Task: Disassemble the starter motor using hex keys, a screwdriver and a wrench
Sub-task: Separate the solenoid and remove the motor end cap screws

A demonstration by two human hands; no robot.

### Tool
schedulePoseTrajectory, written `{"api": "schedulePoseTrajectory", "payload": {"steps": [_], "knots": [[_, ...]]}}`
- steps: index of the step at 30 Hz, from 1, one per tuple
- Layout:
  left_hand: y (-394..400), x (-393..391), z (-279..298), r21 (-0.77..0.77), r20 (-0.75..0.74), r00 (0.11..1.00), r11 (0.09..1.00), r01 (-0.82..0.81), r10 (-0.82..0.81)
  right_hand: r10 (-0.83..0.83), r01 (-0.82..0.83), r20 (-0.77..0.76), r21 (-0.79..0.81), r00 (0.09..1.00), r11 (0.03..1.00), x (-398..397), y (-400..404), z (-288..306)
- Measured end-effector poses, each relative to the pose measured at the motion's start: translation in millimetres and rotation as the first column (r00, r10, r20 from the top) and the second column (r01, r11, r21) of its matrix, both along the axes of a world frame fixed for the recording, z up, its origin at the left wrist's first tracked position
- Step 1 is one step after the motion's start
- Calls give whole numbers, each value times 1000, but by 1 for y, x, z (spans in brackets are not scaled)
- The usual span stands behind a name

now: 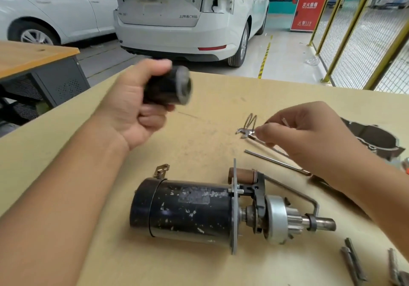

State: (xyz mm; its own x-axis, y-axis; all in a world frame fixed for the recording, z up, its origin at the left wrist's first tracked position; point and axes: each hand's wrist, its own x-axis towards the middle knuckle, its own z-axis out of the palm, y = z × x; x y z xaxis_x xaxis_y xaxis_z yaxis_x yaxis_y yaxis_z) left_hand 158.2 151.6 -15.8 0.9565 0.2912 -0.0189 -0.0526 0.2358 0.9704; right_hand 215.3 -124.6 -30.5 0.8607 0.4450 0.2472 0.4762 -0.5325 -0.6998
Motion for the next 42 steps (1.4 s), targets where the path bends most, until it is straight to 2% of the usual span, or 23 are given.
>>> {"api": "schedulePoseTrajectory", "payload": {"steps": [1,2,3,4,6,7,8,13,18,22,24,30,37,42], "knots": [[13,-3,3,24,-2,996,996,-89,90,-13,13,-13,-37,1000,999,2,-4,0],[25,-8,4,125,0,985,977,-173,175,-12,11,-18,-83,1000,996,3,-5,0],[34,-11,3,290,-2,968,926,-241,252,-5,3,-10,-133,1000,991,2,-3,1],[40,-13,1,481,-3,952,835,-266,305,10,-8,9,-177,1000,984,1,2,2],[38,-11,-7,786,-32,942,591,-182,333,58,-44,50,-244,997,969,-1,17,2],[32,-8,-11,860,-67,943,498,-110,325,86,-67,59,-275,995,959,0,25,0],[26,-5,-14,894,-105,947,447,-44,303,113,-90,58,-306,992,948,0,34,-1],[23,-1,-16,881,-163,976,466,78,147,153,-131,27,-386,988,913,6,51,-6],[32,-4,-19,827,-154,988,546,134,-9,78,-73,2,-316,997,946,0,36,1],[37,-1,-16,782,7,1000,623,-9,5,116,-136,-95,-247,989,959,-20,21,12],[36,1,-17,778,47,999,628,-25,-18,142,-176,-149,-251,979,952,-30,17,13],[31,3,-18,833,51,996,553,-3,-72,141,-170,-176,-165,974,971,-42,11,12],[31,3,-19,903,-17,986,421,86,-164,173,-199,-194,-124,966,972,-45,3,10],[34,8,-24,926,-24,983,367,91,-184,119,-140,-167,-116,979,983,-41,0,10]]}}
